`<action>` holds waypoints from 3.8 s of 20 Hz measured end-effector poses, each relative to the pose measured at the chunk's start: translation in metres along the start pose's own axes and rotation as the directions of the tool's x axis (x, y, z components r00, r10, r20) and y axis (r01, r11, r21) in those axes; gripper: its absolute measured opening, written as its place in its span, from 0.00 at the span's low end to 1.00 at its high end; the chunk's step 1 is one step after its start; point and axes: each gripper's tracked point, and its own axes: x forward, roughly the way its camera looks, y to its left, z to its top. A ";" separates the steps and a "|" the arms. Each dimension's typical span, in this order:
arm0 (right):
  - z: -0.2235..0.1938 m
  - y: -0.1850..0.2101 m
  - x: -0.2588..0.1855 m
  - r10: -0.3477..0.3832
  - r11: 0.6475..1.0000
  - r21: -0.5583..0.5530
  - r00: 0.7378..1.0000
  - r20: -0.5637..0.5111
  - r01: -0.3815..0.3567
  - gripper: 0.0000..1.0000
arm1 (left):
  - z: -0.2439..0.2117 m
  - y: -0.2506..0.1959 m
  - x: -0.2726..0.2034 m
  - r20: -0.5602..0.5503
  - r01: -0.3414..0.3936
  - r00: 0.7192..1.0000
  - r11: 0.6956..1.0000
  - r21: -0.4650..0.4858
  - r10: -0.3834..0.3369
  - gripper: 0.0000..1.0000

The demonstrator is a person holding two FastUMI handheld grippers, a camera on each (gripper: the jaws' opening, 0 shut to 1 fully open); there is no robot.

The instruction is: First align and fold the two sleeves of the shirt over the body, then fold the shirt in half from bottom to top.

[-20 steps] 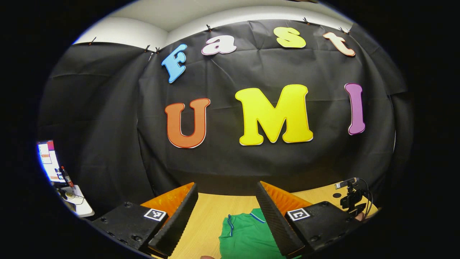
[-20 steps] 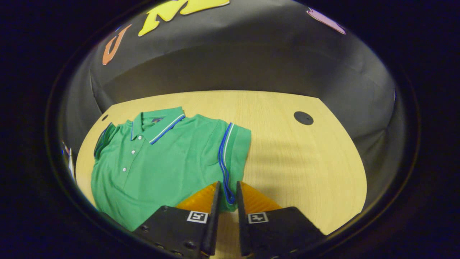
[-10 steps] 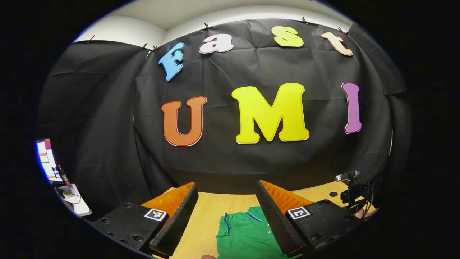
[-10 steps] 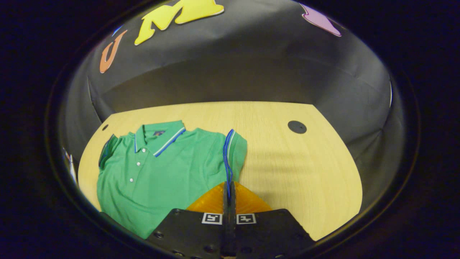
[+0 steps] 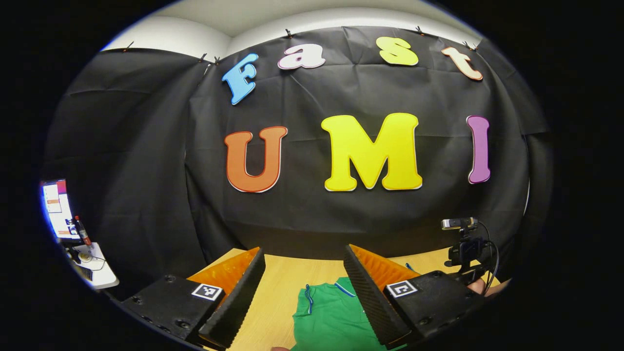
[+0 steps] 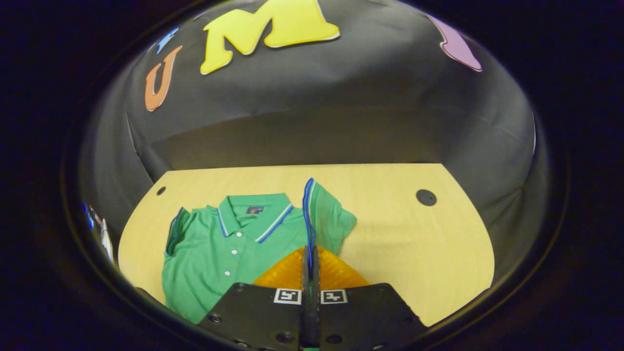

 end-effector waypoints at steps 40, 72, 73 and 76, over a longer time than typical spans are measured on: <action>-0.024 -0.010 -0.217 -0.154 0.985 -0.038 0.963 0.223 0.167 0.96 | -0.312 -0.015 0.176 -0.518 0.236 0.838 0.970 0.055 -0.174 1.00; -0.058 -0.018 -0.223 -0.135 0.989 0.087 0.973 0.189 0.120 0.93 | -0.256 -0.042 0.174 -0.489 0.310 0.832 0.950 0.017 -0.263 0.13; -0.058 -0.019 -0.224 -0.134 0.989 0.090 0.973 0.190 0.118 0.93 | -0.254 -0.050 0.174 -0.489 0.320 0.830 0.947 0.026 -0.267 0.13; -0.059 -0.027 -0.228 -0.138 0.988 0.093 0.971 0.196 0.122 0.96 | -0.255 -0.080 0.176 -0.496 0.337 0.826 0.940 0.054 -0.268 0.13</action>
